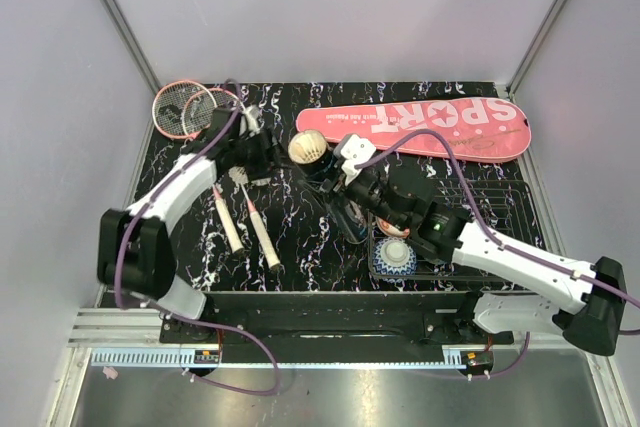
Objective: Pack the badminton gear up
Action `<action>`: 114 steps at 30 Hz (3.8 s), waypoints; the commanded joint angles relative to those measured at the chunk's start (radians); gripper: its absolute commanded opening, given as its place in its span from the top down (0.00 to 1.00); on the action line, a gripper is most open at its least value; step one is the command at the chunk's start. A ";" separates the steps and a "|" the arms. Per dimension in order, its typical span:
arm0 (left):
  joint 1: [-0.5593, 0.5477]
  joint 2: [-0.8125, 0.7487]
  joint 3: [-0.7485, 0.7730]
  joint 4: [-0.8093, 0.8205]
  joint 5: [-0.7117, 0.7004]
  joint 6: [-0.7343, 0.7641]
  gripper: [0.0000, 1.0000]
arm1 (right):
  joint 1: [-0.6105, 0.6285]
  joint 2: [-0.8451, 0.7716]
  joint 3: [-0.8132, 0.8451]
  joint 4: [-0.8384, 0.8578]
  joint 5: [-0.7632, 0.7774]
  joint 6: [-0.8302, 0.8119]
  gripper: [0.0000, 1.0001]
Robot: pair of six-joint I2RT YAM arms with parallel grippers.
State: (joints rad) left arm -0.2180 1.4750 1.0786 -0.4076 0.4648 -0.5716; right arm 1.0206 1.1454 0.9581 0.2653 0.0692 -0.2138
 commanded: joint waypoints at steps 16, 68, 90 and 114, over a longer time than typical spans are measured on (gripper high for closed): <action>-0.376 0.787 0.984 -0.312 -0.141 0.133 0.10 | 0.003 -0.061 0.131 -0.126 -0.273 0.034 0.63; -0.380 0.450 0.652 -0.290 -0.572 0.122 1.00 | 0.001 -0.059 0.079 -0.143 -0.201 -0.007 0.63; -0.288 0.559 0.676 -0.202 -0.078 -0.100 0.20 | -0.030 0.091 0.206 -0.103 -0.189 0.116 0.64; -0.445 0.771 0.837 -0.366 -0.338 -0.208 0.29 | -0.028 -0.061 0.048 -0.080 -0.194 0.105 0.64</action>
State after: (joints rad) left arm -0.6418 2.2219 1.8469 -0.7330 0.1970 -0.7864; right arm 0.9955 1.1301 1.0199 0.0929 -0.1238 -0.1043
